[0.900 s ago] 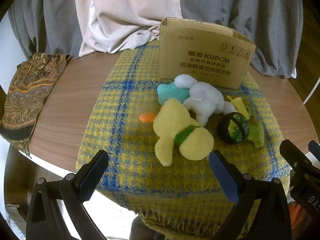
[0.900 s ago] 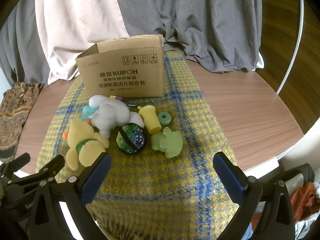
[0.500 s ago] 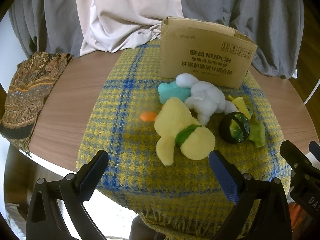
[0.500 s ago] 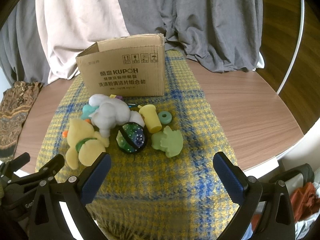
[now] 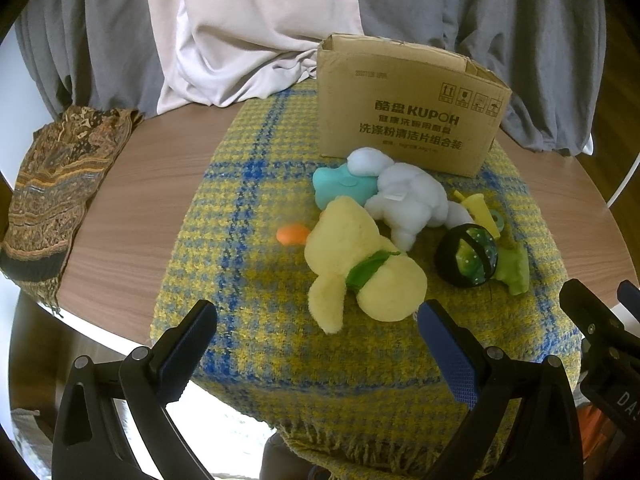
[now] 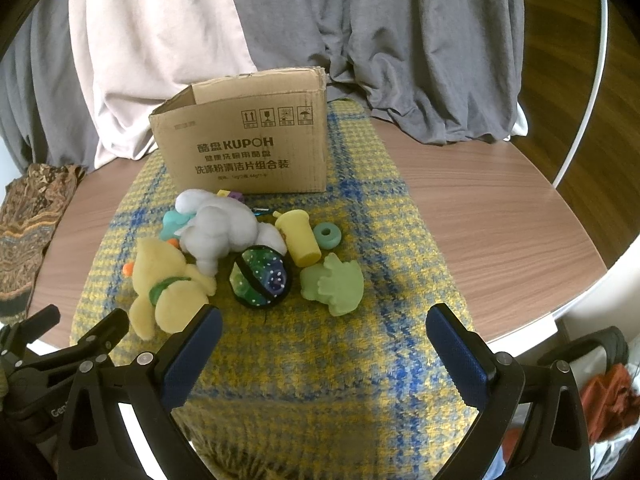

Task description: Organize objects

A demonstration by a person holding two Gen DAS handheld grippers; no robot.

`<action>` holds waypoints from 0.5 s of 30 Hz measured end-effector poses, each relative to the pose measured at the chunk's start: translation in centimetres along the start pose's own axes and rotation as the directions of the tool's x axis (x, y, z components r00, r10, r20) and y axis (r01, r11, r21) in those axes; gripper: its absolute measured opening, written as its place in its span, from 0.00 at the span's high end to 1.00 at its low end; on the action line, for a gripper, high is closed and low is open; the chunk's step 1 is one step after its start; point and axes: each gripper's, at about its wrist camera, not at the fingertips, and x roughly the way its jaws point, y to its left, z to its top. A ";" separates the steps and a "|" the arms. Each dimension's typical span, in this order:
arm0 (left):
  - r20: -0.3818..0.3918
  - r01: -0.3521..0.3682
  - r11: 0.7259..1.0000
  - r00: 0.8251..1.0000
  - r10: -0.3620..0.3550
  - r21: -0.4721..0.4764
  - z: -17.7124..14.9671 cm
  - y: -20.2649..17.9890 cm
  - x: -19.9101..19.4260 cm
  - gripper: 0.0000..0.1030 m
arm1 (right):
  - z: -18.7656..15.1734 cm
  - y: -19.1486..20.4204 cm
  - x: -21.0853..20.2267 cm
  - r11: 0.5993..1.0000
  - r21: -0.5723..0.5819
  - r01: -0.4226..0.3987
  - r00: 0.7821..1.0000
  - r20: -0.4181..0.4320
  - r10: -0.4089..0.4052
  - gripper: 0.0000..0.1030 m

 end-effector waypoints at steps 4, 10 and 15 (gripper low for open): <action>0.001 -0.002 1.000 1.000 0.002 0.000 0.1 -0.1 0.0 0.01 | 0.0 0.0 0.0 1.000 0.000 0.000 1.000 -0.001 0.000 0.01; 0.000 0.000 1.000 1.000 0.000 0.004 0.2 -0.3 0.2 0.01 | 0.1 -0.2 0.2 1.000 0.001 0.002 1.000 -0.001 -0.002 0.01; -0.002 0.001 1.000 1.000 -0.001 0.004 0.2 -0.4 0.4 0.01 | 0.1 -0.4 0.6 1.000 0.002 0.006 1.000 -0.005 -0.006 0.01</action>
